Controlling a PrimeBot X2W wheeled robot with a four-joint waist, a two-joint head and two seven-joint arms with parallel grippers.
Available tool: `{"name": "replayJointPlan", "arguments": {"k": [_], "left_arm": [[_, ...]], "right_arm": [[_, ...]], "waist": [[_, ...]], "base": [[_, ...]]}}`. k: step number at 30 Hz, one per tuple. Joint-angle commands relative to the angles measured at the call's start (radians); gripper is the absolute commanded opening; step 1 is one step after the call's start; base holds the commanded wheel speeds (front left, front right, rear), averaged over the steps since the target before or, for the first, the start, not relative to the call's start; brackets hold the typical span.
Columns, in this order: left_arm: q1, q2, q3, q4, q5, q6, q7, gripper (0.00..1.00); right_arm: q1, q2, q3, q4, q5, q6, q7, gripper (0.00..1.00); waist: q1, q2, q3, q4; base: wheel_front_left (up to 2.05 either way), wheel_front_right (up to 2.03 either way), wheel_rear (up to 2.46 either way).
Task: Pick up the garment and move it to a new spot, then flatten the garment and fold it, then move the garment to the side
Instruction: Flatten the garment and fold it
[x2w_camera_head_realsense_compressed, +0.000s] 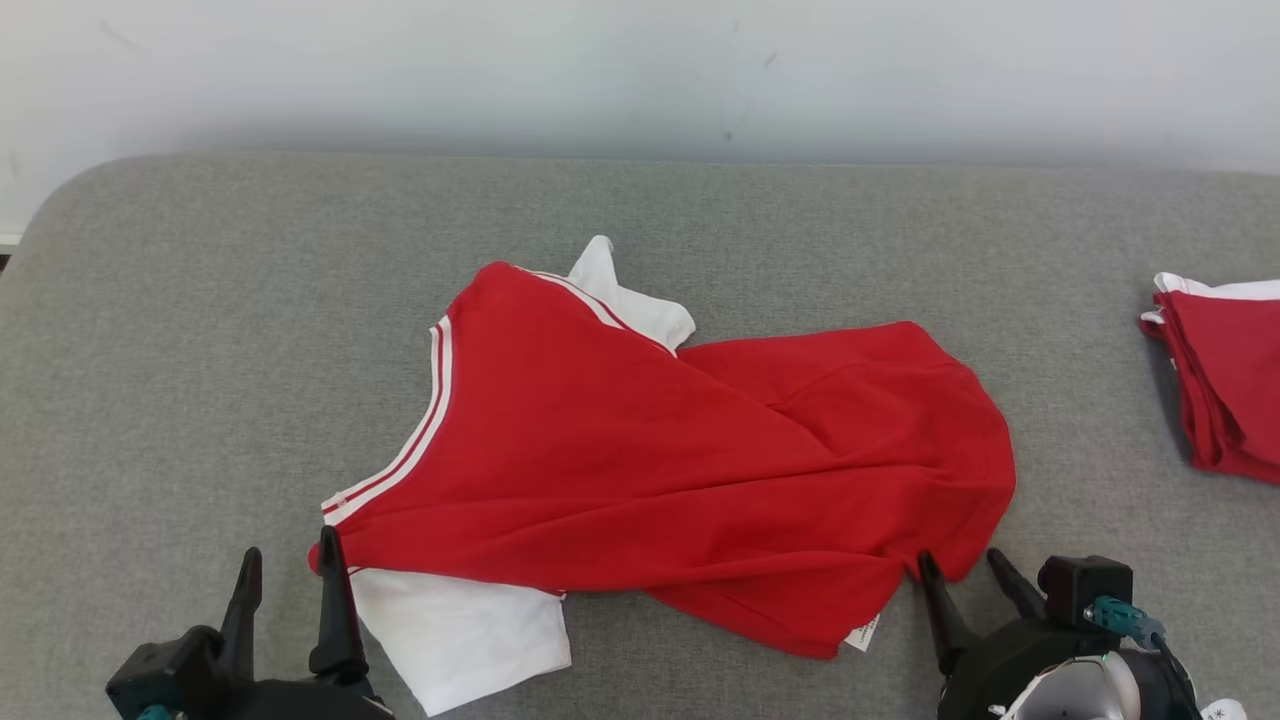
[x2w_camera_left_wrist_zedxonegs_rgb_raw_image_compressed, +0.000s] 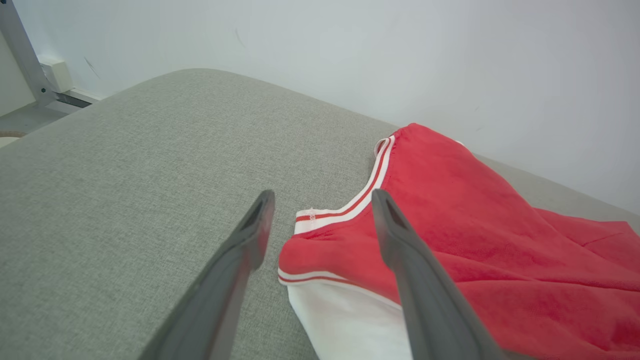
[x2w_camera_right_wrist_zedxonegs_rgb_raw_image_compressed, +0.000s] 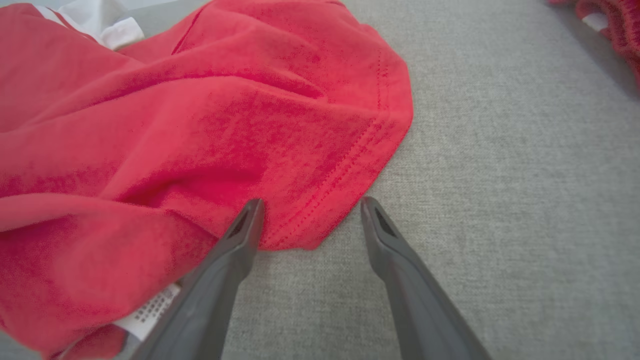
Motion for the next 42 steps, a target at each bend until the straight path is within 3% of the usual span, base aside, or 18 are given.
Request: {"name": "replayJointPlan", "arguments": {"k": [1,11,12,13,14,20,26,35,42], "left_arm": [[0.004,-0.002,0.000,0.003,0.009,-0.002,-0.005,1.00],[0.016,-0.006,-0.006,0.009,-0.004,-0.015,-0.014,1.00],[0.016,-0.004,-0.007,0.007,-0.003,-0.017,-0.014,1.00],[0.016,-0.003,-0.007,0.005,-0.001,-0.017,-0.016,1.00],[0.017,-0.002,-0.008,0.003,0.002,-0.018,-0.017,1.00],[0.018,0.006,-0.026,-0.015,0.017,-0.037,-0.024,1.00],[0.004,0.011,-0.046,-0.026,0.025,-0.060,-0.026,1.00],[-0.023,-0.013,-0.066,-0.002,0.011,-0.080,-0.030,1.00],[-0.046,-0.022,-0.060,0.023,0.006,-0.102,-0.038,1.00]], "right_arm": [[-0.003,0.000,-0.006,0.010,0.009,-0.002,0.004,1.00],[-0.007,0.001,0.012,0.065,0.038,-0.002,0.032,1.00],[-0.008,0.001,0.017,0.066,0.040,-0.002,0.031,0.72],[-0.010,0.001,0.026,0.065,0.040,-0.002,0.029,0.27],[-0.013,0.001,0.031,0.064,0.040,-0.002,0.024,0.00],[-0.040,0.000,-0.008,0.007,0.013,-0.002,-0.001,0.00],[-0.106,-0.007,-0.067,-0.121,-0.084,-0.002,0.055,0.00],[-0.187,-0.093,-0.129,-0.376,-0.138,-0.002,0.217,0.00],[-0.303,-0.177,-0.082,-0.370,-0.111,-0.002,0.302,0.00]], "waist": [[0.0000,-0.0001,-0.002,0.008],[0.0000,-0.0001,-0.012,0.015],[0.0000,-0.0001,-0.013,0.013],[0.0000,-0.0001,-0.013,0.011],[0.0000,-0.0001,-0.014,0.010],[0.0000,-0.0001,-0.024,-0.001],[0.0000,-0.0001,-0.017,0.002],[0.0000,-0.0001,0.003,0.068],[0.0000,-0.0001,0.039,0.112]], "base": [[0.00,0.00,0.00],[0.00,0.00,0.00],[0.00,0.00,0.00],[0.00,0.00,0.00],[0.00,0.00,0.00],[0.00,0.00,0.00],[0.00,0.00,0.00],[0.00,0.00,0.00],[0.00,0.00,0.00]]}}
